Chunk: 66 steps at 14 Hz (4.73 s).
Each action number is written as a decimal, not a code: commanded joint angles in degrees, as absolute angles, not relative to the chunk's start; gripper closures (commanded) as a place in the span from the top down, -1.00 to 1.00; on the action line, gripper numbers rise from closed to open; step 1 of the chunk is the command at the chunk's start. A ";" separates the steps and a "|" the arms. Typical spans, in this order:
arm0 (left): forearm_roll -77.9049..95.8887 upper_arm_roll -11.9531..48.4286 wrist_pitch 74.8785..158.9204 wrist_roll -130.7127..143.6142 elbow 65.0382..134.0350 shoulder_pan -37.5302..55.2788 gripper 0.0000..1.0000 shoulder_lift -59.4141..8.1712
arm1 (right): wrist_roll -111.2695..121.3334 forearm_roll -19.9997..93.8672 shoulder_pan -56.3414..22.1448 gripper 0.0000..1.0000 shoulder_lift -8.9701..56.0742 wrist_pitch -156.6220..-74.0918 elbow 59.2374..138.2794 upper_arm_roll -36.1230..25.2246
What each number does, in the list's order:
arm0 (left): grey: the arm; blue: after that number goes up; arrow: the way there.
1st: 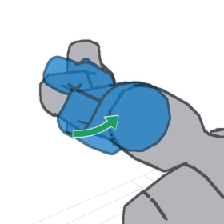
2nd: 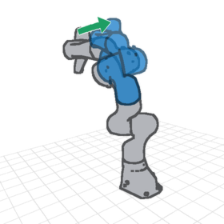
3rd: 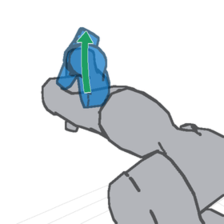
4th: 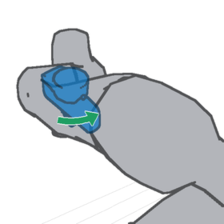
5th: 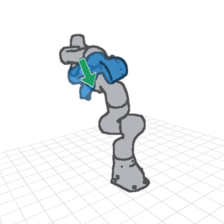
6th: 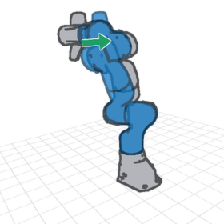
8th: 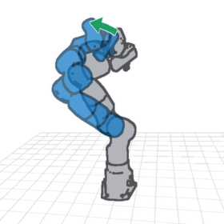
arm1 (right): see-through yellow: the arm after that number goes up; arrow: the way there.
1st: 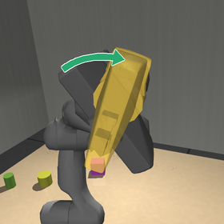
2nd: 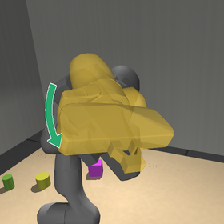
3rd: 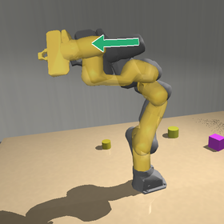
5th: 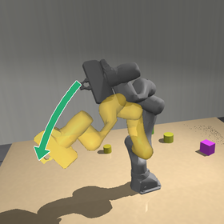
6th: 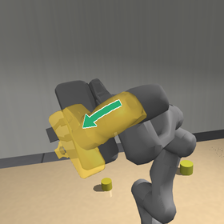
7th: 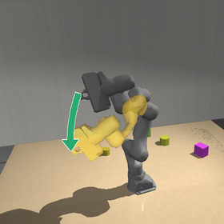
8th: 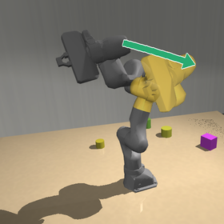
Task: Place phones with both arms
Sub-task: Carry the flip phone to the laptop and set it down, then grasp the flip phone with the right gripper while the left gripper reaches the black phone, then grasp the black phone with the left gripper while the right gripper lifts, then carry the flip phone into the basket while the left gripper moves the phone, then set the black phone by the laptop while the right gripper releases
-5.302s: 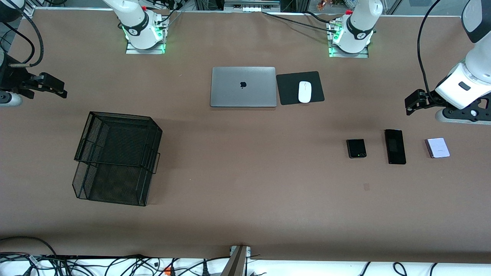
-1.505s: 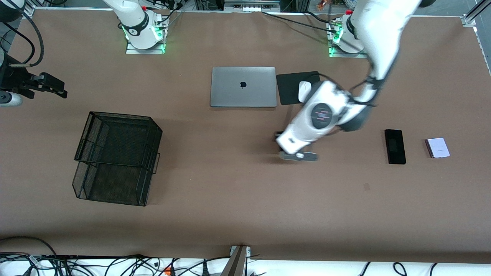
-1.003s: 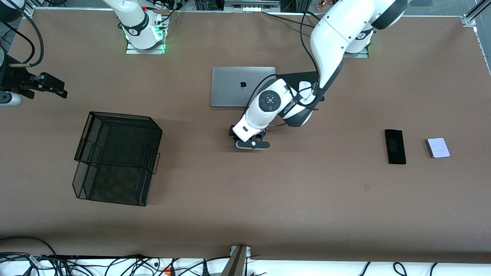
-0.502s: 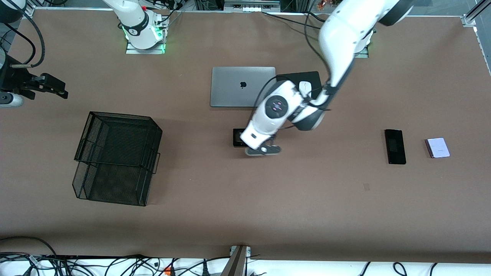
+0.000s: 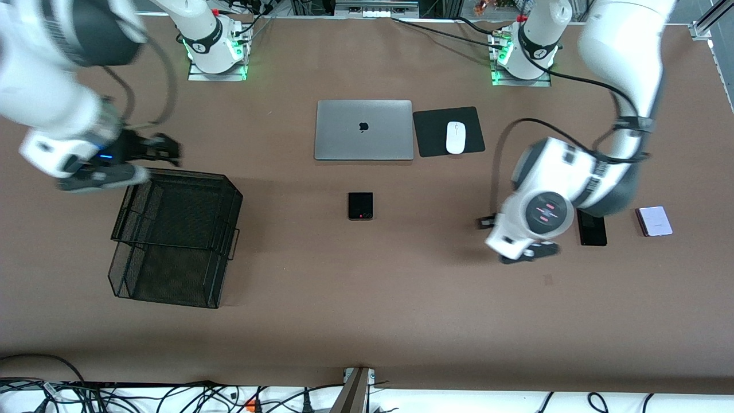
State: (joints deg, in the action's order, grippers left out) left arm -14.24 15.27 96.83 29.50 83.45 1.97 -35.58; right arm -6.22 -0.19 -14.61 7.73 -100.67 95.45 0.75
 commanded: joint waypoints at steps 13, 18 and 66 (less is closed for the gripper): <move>-17.05 15.91 130.25 -6.86 104.06 -26.45 1.00 -36.47 | -42.89 -2.81 -45.53 1.00 40.77 -119.61 77.60 -0.35; -16.87 16.00 129.90 -6.15 106.70 -27.07 1.00 -37.18 | -41.49 -4.31 -44.21 1.00 44.82 -131.38 84.46 -0.53; 0.97 6.17 108.51 37.27 81.30 19.88 1.00 -36.66 | 5.38 7.82 -18.71 1.00 22.76 -103.47 90.99 -20.30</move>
State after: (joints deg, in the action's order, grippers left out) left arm 2.22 9.56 116.11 37.15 79.46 21.92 -41.62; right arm 8.44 7.96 -17.56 22.78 -109.46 96.48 -20.59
